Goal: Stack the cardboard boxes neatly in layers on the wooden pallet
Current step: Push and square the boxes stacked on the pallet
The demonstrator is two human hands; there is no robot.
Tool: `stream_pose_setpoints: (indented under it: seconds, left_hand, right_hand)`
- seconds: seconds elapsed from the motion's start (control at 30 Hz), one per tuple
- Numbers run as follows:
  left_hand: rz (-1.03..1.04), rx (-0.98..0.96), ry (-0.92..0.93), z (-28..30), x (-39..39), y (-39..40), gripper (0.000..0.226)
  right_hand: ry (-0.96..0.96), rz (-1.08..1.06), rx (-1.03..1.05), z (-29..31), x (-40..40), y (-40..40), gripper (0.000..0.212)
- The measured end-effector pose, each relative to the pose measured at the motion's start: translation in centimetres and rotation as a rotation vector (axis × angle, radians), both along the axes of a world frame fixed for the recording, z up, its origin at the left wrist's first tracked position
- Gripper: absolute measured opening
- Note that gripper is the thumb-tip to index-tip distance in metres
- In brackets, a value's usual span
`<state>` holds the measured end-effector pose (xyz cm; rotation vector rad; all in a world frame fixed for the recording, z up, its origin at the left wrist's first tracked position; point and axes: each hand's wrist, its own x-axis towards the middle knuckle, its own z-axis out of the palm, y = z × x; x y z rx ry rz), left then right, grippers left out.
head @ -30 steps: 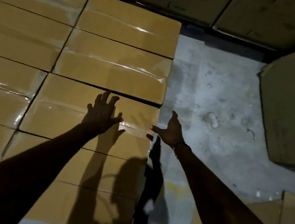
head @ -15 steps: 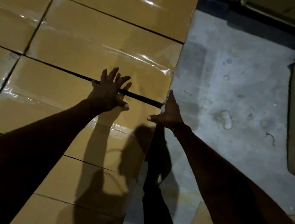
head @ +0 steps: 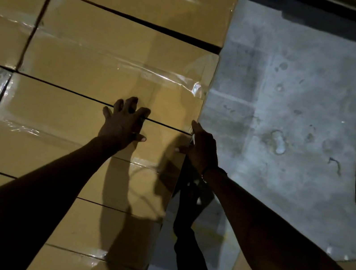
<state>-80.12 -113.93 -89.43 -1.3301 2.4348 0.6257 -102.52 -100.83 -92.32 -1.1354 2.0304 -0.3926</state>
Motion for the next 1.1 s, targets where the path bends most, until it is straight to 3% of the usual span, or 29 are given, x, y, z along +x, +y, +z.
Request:
stream_pose_setpoints:
  seconds: [0.1,0.3,0.47,0.7,0.83,1.1]
  left_hand:
    - [-0.017,-0.032,-0.005,0.3,-0.2,0.1,0.082]
    - [0.021,-0.049,0.037,0.4,-1.4,-1.9,0.087]
    - [0.125,-0.084,0.099,0.3,-5.8,-7.1,0.087]
    - [0.208,-0.092,0.156,-1.1,-11.1,-14.5,0.103]
    - [0.254,-0.056,0.146,-1.4,-11.8,-16.2,0.108]
    - [0.334,-0.033,0.187,-2.8,-10.3,-16.3,0.103]
  right_hand:
    - [-0.014,-0.012,-0.014,-0.1,-0.2,0.2,0.107]
    - [-0.007,-0.034,-0.092,1.7,-2.4,-2.3,0.128]
    - [-0.080,-0.088,-0.173,2.6,-7.9,-9.9,0.118]
    - [-0.048,0.030,-0.017,2.2,-14.9,-22.5,0.145]
    - [-0.031,0.170,0.073,1.2,-16.0,-25.3,0.142]
    - [-0.030,0.133,-0.019,-0.6,-15.6,-23.7,0.122]
